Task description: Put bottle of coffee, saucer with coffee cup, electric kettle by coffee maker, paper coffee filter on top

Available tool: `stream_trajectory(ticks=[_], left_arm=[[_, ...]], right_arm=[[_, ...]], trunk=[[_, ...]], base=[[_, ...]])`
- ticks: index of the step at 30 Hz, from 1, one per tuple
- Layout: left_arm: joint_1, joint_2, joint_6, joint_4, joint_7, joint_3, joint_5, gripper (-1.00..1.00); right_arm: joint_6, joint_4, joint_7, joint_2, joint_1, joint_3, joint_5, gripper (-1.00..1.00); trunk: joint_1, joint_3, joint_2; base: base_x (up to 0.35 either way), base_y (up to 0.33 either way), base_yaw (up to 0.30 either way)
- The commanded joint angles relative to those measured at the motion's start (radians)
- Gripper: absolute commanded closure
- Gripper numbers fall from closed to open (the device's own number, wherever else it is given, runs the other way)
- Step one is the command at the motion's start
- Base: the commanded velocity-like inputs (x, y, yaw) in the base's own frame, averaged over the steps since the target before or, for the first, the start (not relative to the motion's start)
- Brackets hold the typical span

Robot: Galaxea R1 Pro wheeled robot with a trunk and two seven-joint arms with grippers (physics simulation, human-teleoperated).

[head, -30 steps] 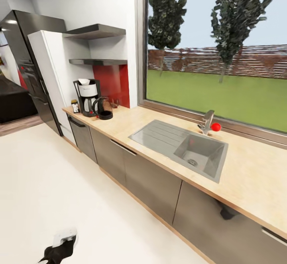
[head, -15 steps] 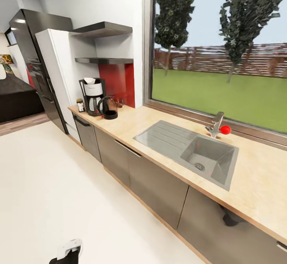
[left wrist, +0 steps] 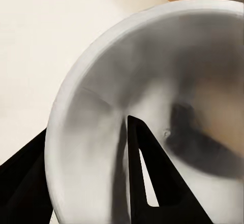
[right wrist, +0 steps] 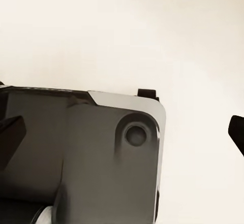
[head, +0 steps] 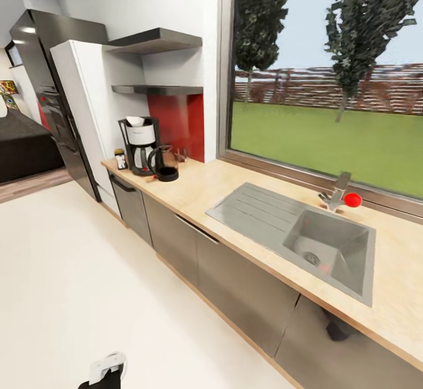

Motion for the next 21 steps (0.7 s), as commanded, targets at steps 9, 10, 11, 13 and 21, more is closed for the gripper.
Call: stream_trajectory(ticks=[9, 10, 11, 13, 21], left_arm=[[-0.001, -0.002, -0.004, 0.001, 0.005, -0.004, 0.005, 1.00], [-0.001, -0.002, -0.004, 0.001, 0.005, -0.004, 0.005, 1.00], [-0.001, -0.002, -0.004, 0.001, 0.005, -0.004, 0.006, 1.00], [-0.001, -0.001, -0.005, 0.001, 0.005, -0.004, 0.006, 1.00], [-0.001, 0.000, -0.005, 0.001, 0.005, -0.004, 0.006, 1.00]], right_arm=[[-0.004, 0.003, 0.002, 0.003, -0.001, 0.009, -0.009, -1.00], [-0.004, 0.002, 0.002, 0.002, -0.001, 0.009, -0.009, -1.00], [-0.004, 0.002, 0.002, 0.002, -0.001, 0.009, -0.009, -1.00], [-0.004, 0.002, 0.003, 0.001, -0.001, 0.008, -0.009, -1.00], [-0.003, 0.002, 0.004, 0.000, -0.001, 0.007, -0.009, -1.00]], trunk=[[0.001, -0.002, -0.002], [0.001, -0.002, -0.002], [0.001, -0.002, -0.002], [0.001, -0.002, -0.002], [0.001, -0.002, -0.002]], base=[[0.071, 0.289, -0.074], [0.005, 0.303, -0.041], [0.004, 0.303, -0.033], [0.002, 0.304, -0.015], [0.029, 0.304, -0.002]])
